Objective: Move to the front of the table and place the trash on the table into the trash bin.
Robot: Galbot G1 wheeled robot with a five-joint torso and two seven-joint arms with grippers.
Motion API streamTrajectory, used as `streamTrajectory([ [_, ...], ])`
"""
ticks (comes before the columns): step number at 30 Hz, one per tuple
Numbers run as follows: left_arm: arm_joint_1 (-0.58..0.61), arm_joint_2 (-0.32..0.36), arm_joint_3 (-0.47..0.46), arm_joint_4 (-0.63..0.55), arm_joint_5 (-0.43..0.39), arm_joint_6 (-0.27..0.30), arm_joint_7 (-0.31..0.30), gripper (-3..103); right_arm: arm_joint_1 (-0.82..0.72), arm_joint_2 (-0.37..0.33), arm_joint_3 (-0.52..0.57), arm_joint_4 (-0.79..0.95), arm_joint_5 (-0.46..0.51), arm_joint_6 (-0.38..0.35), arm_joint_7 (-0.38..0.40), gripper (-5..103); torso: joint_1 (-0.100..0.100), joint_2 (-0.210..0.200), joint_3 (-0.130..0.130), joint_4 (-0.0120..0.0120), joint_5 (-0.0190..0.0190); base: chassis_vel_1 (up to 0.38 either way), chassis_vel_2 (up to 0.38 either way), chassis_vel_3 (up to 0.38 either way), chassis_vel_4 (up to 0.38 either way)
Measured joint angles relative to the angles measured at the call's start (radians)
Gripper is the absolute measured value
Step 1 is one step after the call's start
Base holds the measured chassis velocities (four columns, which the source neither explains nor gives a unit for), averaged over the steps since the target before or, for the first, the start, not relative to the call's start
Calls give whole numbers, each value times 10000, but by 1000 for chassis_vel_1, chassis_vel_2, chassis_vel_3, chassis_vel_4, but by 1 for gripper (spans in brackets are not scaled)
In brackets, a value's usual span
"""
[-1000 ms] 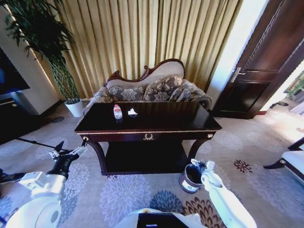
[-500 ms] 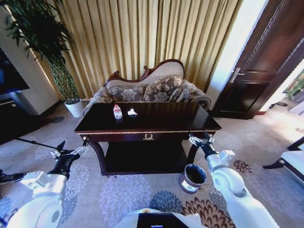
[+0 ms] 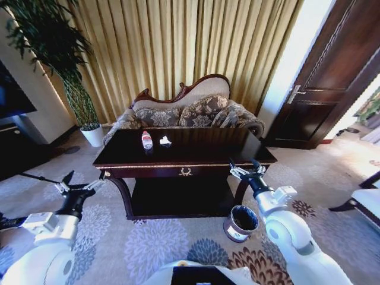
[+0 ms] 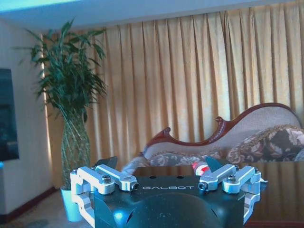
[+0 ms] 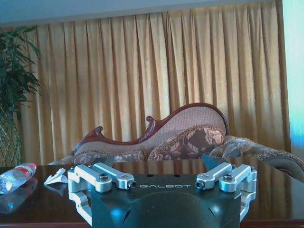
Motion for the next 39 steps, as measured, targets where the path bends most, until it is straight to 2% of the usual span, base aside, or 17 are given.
streamTrajectory([
  [39,150,-154,82,0,-155,97,-43,100,-294,7,-454,243,-202,-176,-145,100,4,-1,1,1,-1,-79,85,84,-84],
])
